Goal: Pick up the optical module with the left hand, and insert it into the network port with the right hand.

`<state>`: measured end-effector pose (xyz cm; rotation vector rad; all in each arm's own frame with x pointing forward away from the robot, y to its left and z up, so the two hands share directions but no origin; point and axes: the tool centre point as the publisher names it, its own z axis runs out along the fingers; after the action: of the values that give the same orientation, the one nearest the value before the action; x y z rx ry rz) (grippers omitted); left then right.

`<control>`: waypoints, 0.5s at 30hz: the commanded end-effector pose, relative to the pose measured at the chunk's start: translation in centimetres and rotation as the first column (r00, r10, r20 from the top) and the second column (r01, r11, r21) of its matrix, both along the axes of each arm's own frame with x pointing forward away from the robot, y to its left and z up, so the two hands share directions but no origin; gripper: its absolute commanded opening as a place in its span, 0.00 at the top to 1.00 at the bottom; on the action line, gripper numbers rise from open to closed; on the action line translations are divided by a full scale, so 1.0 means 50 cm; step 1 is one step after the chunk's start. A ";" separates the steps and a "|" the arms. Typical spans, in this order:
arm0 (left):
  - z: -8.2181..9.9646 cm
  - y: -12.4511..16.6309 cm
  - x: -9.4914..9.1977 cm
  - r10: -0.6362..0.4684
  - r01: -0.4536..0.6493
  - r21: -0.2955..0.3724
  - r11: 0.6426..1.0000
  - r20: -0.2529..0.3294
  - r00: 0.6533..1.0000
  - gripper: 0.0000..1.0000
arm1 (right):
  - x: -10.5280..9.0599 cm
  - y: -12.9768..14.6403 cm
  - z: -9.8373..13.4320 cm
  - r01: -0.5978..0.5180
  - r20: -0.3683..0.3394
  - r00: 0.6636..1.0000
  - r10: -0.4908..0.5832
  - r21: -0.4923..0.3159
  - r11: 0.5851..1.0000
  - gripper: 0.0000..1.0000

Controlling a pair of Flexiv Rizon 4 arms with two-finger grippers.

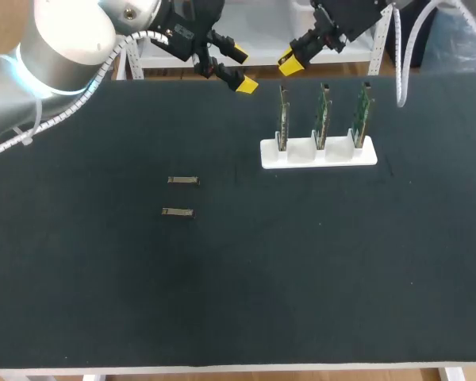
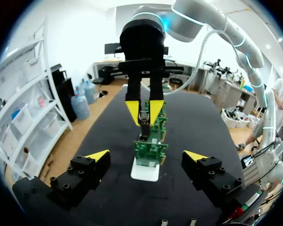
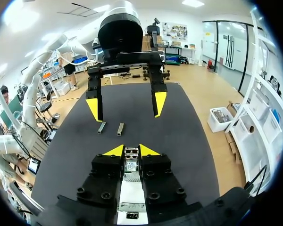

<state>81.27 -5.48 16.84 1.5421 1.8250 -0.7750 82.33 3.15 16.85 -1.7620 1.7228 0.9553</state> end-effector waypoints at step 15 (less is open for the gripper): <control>0.000 0.000 -0.002 0.002 -0.002 0.002 1.000 0.001 1.000 0.00 | 0.015 -0.011 -0.001 -0.324 -0.287 0.900 0.327 0.061 0.944 1.00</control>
<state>81.27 -5.48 16.85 1.5421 1.8250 -0.7750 82.33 2.62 16.84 -1.7596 1.7383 0.9551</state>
